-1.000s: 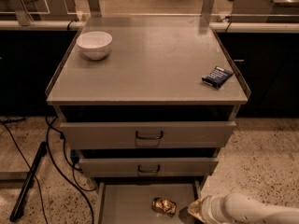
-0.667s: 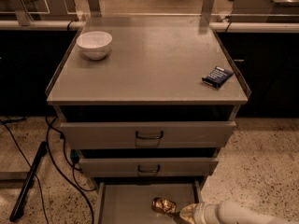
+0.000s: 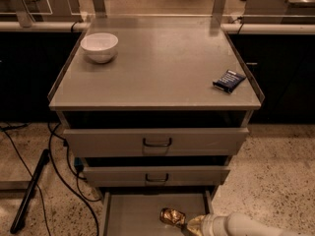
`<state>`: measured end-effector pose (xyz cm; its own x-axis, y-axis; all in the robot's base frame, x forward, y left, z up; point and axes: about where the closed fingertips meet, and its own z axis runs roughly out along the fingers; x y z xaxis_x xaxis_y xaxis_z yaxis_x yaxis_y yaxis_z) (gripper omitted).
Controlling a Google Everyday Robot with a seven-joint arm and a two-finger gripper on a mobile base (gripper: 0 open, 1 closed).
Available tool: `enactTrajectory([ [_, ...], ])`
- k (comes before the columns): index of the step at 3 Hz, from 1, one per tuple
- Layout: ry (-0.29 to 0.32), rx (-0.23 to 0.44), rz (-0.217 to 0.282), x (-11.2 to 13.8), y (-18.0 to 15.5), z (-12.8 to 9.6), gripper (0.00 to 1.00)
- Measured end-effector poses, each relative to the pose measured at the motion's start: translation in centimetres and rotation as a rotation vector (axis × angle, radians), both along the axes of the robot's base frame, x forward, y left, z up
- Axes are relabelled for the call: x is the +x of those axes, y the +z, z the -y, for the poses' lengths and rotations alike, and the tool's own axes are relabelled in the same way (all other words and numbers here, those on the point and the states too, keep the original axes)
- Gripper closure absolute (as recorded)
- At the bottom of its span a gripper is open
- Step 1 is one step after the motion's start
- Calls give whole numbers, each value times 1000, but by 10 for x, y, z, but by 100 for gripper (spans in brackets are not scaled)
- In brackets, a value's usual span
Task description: Pick orange can from bottom drawer and place on counter
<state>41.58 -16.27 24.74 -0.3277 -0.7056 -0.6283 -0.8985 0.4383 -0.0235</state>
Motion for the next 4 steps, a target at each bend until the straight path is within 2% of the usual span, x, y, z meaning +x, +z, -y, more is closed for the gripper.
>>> enactTrajectory([
  [3,28,63,71,25,-30,-39,100],
  [4,39,59,76,32,-42,-46,81],
])
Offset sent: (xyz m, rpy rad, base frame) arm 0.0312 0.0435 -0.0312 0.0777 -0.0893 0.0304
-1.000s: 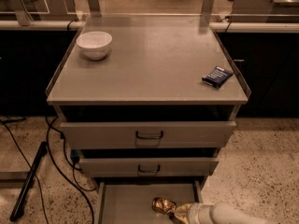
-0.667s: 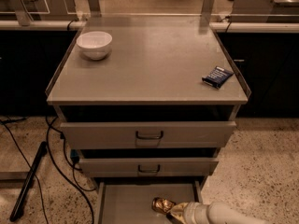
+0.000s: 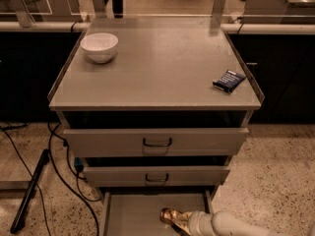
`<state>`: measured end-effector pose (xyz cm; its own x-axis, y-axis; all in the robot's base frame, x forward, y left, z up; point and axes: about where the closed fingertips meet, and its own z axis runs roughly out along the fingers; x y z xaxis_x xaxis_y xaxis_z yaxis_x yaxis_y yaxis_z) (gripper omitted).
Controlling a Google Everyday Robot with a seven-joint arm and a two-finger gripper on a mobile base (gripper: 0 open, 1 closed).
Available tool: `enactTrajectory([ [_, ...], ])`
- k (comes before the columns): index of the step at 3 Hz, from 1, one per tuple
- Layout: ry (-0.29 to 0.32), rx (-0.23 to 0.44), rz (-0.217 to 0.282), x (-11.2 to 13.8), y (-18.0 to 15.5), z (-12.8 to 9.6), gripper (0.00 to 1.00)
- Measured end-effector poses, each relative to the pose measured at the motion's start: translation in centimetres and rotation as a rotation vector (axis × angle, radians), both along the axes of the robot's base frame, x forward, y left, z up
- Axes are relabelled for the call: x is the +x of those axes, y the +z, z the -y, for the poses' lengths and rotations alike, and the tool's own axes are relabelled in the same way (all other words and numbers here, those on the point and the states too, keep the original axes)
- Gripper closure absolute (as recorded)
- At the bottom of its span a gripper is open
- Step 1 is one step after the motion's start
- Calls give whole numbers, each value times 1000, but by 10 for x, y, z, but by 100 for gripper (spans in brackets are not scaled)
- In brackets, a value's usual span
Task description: Pick orange can from bottom drawer and place on counter
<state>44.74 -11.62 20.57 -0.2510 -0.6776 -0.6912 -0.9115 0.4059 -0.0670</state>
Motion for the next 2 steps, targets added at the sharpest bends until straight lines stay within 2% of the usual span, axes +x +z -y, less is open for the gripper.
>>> enactTrajectory([
  [1,5,-18,-12,7,-20,-4,51],
  [2,9,-35,-32,12,-37,-5,37],
])
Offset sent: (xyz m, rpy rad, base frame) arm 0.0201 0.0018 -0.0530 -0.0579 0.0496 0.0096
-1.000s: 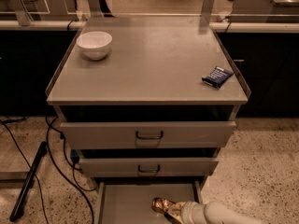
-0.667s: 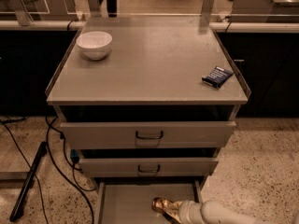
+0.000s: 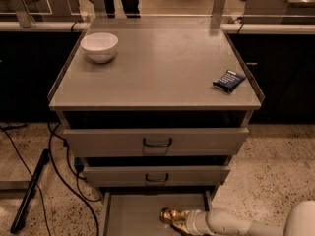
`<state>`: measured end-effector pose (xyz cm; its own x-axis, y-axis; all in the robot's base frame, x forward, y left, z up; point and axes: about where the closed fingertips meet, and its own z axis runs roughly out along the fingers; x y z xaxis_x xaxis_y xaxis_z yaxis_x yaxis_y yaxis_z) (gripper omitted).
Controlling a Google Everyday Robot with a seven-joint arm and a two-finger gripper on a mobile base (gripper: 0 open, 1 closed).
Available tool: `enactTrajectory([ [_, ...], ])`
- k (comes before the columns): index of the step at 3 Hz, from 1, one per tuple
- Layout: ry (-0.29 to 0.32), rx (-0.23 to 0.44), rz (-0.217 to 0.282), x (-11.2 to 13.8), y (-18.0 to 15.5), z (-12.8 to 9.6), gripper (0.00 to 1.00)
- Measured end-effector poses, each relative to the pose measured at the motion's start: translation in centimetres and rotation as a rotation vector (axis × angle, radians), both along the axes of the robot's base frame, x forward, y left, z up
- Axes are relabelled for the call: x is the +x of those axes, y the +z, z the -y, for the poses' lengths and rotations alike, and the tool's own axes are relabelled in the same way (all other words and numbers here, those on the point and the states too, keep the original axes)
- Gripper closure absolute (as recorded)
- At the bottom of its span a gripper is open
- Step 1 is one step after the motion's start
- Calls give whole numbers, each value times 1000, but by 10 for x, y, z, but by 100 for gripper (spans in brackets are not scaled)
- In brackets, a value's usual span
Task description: Pick orange can from bottom drawer and place on counter
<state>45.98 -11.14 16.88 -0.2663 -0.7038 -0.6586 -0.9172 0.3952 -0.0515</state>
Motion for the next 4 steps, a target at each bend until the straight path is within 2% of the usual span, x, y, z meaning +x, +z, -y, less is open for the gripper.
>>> enactTrajectory([
  [1,6,-13,-23,6,-16,-1,28],
  [2,6,-14,-22,6,-18,-2,30],
  [3,1,-12,-5,22,-32,-15,35],
  [4,-1,-14,2,30,-39,-19,35],
])
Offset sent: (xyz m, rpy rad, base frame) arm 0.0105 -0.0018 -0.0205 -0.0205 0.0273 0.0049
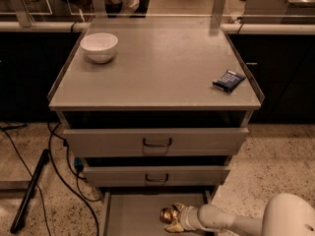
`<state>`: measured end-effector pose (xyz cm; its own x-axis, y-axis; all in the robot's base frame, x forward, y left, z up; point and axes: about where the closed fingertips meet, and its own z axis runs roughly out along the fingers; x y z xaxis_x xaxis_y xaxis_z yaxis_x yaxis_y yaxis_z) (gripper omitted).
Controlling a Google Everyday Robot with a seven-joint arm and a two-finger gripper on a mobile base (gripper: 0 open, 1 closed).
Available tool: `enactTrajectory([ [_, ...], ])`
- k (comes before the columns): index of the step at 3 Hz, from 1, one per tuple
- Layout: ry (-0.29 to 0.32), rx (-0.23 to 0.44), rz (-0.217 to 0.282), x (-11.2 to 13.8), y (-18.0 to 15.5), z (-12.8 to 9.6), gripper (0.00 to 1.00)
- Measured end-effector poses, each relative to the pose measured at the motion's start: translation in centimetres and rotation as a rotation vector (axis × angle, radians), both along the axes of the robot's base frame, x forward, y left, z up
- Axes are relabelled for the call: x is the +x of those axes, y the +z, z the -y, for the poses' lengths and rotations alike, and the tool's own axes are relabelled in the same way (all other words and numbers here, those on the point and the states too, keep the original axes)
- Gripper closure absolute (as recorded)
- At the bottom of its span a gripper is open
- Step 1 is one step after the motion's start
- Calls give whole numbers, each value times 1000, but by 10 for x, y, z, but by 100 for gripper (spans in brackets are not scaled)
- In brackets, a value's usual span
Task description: Pick orange can from bottom drawer and place on counter
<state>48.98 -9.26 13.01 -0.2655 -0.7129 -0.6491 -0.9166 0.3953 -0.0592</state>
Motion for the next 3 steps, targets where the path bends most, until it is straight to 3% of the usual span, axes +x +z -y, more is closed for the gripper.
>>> enactTrajectory([
  [2,0,0,0,0,0,0,85],
  [3,3,2,0,0,0,0,100],
])
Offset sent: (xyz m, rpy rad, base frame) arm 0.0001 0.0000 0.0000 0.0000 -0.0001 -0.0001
